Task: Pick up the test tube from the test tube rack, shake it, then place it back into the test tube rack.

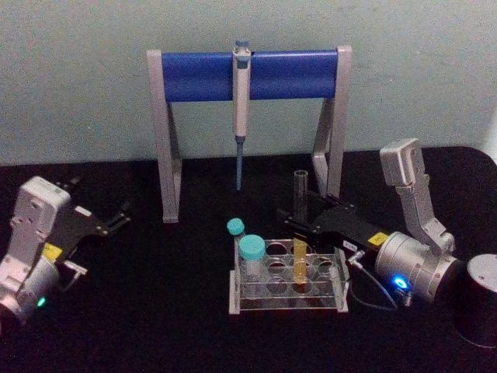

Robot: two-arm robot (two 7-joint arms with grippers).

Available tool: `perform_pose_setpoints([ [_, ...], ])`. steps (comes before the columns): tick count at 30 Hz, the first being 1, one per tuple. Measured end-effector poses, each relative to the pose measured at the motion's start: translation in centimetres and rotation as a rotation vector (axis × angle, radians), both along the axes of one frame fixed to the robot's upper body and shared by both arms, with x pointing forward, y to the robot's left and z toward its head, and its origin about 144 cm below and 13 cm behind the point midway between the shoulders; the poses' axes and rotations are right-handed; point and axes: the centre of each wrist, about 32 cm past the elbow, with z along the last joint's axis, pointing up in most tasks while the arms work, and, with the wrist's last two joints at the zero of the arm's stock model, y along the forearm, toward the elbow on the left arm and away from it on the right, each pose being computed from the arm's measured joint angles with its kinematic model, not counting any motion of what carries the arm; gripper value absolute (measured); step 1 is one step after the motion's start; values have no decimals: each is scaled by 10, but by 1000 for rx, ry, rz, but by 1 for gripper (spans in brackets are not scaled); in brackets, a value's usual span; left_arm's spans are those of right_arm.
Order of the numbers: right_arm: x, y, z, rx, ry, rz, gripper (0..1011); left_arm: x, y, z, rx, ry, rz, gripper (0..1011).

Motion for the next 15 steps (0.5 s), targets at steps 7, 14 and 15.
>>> perform_pose_setpoints([
  [7, 0, 0, 0, 0, -1, 0, 647, 0, 0, 0, 0, 0, 0, 1010],
  [14, 0, 0, 0, 1, -1, 0, 399, 0, 0, 0, 0, 0, 0, 1010],
  [15, 0, 0, 0, 1, -1, 0, 382, 0, 0, 0, 0, 0, 0, 1009],
])
